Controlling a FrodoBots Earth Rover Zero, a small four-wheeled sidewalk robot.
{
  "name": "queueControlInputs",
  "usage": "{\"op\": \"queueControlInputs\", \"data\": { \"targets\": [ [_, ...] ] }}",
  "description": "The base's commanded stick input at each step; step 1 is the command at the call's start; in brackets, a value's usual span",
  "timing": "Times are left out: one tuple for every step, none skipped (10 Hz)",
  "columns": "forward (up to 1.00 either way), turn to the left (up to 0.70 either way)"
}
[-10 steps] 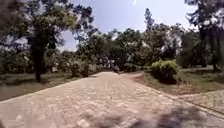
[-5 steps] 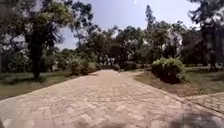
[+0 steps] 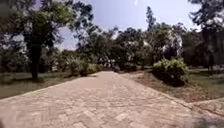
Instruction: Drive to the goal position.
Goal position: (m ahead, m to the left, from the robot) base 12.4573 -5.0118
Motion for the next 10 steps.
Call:
{"op": "queueControlInputs", "data": {
  "targets": [
    [0.5, 0.0],
    [0.5, 0.0],
    [0.5, 0.0],
    [0.5, 0.0],
    [0.5, 0.0],
    [0.5, 0.0],
    [0.5, 0.0],
    [0.5, 0.0],
    [0.5, 0.0],
    [0.5, 0.0]
  ]
}}
